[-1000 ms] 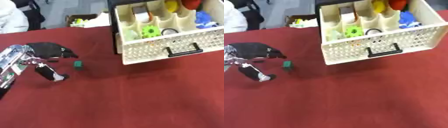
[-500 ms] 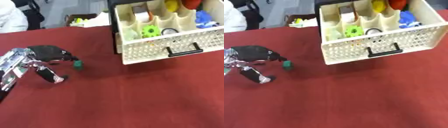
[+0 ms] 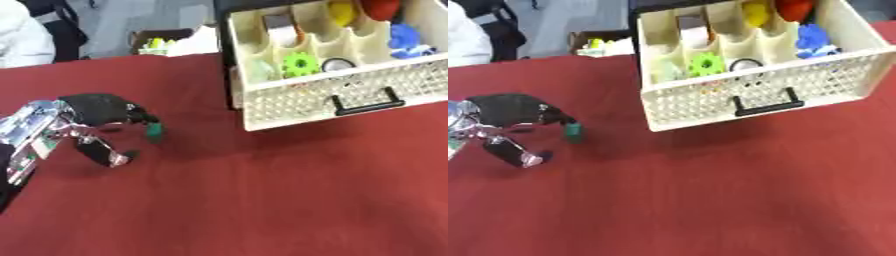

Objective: Pick up objects from table and place into drawer.

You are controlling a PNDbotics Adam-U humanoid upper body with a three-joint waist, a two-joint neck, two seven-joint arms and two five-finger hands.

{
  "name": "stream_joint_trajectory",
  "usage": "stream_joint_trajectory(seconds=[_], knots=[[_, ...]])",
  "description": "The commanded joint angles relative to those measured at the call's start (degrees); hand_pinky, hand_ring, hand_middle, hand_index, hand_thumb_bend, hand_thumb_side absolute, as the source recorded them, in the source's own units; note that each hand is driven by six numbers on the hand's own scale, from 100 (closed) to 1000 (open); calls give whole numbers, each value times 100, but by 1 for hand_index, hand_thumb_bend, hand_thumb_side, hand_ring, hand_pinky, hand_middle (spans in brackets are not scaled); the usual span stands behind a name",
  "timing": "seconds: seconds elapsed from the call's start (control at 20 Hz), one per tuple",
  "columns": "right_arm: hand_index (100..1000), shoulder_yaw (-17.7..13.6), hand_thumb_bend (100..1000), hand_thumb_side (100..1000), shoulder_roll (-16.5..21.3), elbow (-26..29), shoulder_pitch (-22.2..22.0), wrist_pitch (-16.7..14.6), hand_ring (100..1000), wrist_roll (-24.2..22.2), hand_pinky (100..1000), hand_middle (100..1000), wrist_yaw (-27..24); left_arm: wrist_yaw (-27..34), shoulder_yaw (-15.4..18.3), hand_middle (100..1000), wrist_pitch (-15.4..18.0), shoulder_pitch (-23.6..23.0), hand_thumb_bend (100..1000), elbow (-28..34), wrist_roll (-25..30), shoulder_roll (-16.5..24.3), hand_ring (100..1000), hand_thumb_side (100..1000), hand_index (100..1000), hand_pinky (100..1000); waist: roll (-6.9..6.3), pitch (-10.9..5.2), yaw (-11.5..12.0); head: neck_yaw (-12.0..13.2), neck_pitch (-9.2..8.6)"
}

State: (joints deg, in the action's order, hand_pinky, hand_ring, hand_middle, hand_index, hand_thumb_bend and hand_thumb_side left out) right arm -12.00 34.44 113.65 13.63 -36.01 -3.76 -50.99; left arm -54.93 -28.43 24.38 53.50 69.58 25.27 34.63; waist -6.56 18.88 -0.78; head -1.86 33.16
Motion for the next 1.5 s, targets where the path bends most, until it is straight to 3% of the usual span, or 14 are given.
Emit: stream_joint_trajectory(seconds=[0.05, 0.3, 0.45, 0.65, 0.9, 1.5], knots=[[718, -70, 100, 1000, 89, 94, 68, 31, 701, 7, 690, 603, 56, 10, 25, 731, 12, 71, 182, -20, -6, 76, 766, 451, 969, 762, 46, -89, -7, 10, -50], [718, -77, 100, 1000, 69, 94, 86, 79, 701, 27, 690, 602, 81, 158, 7, 691, -22, 81, 168, -32, 74, 47, 739, 420, 918, 739, 43, -84, -11, 16, -48], [718, -75, 100, 1000, 67, 94, 91, 84, 701, 27, 690, 602, 84, 172, 0, 761, -8, 86, 184, -10, 81, 42, 751, 438, 953, 749, 46, -81, -13, 16, -55], [717, -79, 100, 1000, 52, 94, 90, 104, 702, 26, 690, 601, 100, 17, -8, 786, 35, 124, 252, 9, 166, 52, 781, 471, 984, 776, 47, -82, -12, 6, -62], [714, -86, 100, 1000, 48, 94, 74, 127, 702, 41, 690, 601, 119, -119, 23, 817, 101, 193, 263, 35, 237, 80, 812, 514, 1000, 803, 49, -105, 4, -52, -91], [711, -105, 100, 1000, 29, 94, 104, 168, 703, 71, 690, 600, 111, -281, 148, 853, 212, 332, 271, -46, 227, 28, 852, 504, 1000, 832, 55, -95, -28, -27, -167]])
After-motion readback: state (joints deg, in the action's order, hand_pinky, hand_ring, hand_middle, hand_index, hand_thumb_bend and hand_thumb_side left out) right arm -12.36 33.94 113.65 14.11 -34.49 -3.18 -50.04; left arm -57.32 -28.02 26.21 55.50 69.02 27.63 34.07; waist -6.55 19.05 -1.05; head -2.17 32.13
